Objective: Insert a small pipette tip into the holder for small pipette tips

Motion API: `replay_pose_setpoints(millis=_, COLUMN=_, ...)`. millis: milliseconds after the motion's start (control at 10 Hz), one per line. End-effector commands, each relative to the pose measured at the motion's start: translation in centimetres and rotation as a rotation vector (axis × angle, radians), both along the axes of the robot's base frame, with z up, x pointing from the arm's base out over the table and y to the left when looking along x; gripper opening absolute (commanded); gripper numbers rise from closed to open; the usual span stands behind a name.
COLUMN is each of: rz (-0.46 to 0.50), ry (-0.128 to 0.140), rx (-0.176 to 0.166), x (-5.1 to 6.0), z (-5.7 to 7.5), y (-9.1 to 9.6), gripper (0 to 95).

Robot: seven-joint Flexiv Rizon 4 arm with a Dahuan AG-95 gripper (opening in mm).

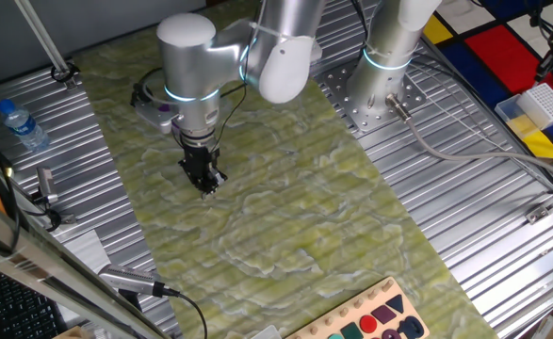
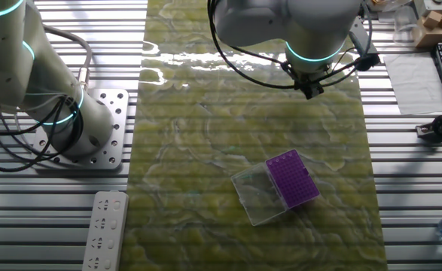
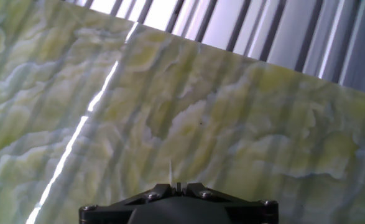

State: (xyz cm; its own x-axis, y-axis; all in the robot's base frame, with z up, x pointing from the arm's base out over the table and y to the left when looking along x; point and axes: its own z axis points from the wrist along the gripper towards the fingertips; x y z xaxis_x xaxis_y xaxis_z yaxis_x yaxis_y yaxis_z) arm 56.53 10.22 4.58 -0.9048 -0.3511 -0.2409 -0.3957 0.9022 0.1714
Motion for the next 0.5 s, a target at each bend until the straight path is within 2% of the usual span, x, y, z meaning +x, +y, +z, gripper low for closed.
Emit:
replay_pose_setpoints(millis=100, rz=-0.021, ry=-0.001, rx=-0.006, x=0.0, z=-0.1, y=0.0, gripper=0.0)
replay_pose_setpoints(millis=300, rz=-0.054, ry=0.002, rx=-0.008, x=0.1, z=-0.4, y=1.2, gripper=0.0)
replay_pose_setpoints(millis=500, rz=-0.045, ry=-0.003, rx=-0.008, x=0.1, z=-0.5, y=1.5, gripper=0.0)
